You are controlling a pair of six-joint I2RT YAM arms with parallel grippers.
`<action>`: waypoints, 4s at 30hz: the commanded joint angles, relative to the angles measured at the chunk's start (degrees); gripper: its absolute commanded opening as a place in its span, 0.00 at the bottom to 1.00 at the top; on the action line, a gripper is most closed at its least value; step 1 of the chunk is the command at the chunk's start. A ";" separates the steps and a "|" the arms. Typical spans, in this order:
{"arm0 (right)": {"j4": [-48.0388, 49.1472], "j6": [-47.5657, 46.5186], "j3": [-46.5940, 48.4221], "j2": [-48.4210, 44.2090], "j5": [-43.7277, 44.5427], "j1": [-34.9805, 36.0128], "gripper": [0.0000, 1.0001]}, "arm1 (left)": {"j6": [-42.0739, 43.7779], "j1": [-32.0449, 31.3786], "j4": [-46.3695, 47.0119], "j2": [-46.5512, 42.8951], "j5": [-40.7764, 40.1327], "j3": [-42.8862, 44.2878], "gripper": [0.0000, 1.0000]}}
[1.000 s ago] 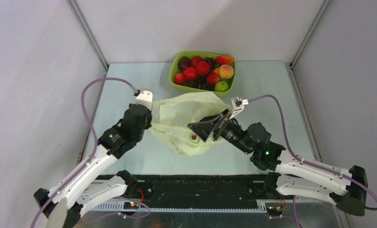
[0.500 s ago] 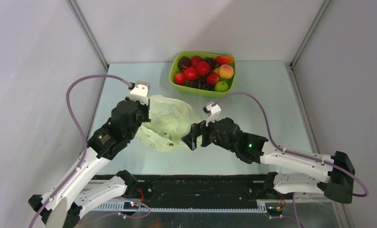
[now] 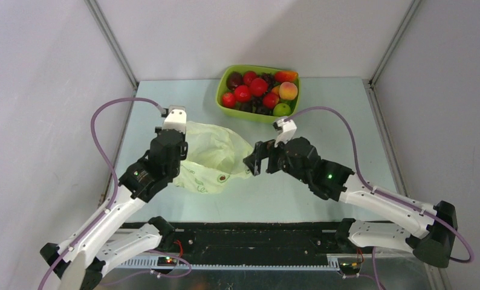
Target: Place the fake fruits into the plastic bag and tie a complex knot
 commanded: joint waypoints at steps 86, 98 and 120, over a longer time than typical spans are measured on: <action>-0.21 -26.79 66.69 73.99 8.66 -36.14 0.60 | 0.84 0.96 5.77 -1.29 -1.12 -5.22 0.00; 4.20 -21.49 51.17 55.54 -2.62 -37.10 0.54 | 2.03 1.01 5.47 -1.49 1.45 -4.96 0.00; 12.13 -9.72 13.61 15.39 -34.62 -16.62 0.51 | 3.06 1.00 8.70 -5.78 13.85 -7.10 0.00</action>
